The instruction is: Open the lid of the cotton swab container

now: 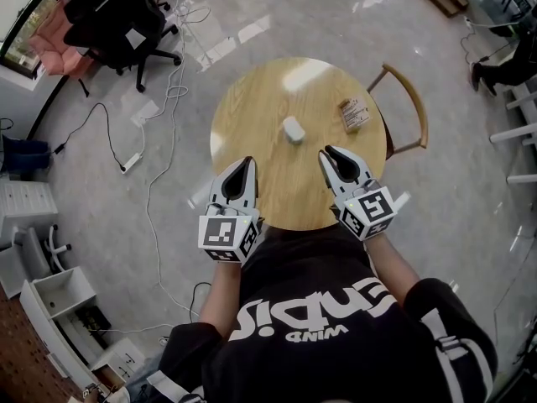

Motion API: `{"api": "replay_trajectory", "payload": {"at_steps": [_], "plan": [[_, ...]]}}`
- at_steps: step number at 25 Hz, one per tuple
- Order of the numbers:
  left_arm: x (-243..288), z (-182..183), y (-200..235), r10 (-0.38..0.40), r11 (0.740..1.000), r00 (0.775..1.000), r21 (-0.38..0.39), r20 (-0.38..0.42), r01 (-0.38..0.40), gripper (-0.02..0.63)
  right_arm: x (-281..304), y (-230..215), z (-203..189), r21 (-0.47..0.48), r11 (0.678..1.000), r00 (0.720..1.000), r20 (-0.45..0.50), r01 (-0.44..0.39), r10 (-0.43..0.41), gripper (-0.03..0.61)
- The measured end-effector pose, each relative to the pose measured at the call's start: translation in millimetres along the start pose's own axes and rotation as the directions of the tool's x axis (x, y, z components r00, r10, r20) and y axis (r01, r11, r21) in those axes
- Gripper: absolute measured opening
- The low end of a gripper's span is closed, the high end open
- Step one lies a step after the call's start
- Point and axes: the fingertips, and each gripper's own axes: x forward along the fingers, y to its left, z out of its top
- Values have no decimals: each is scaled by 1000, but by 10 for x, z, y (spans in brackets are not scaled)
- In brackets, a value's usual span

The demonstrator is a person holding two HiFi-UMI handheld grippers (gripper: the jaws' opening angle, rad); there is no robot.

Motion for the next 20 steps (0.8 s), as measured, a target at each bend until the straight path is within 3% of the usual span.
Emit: {"api": "replay_trajectory", "payload": {"at_steps": [10,20], "plan": [[105,-25,78,-2,1000,1000,-12,-7,1,9,217,24,-135,7,999,998,-49,-32,33,274],[145,-20,182,14,1000,1000,-14,-21,-14,9,507,-64,-323,17,999,996,-80,-29,30,300]]}}
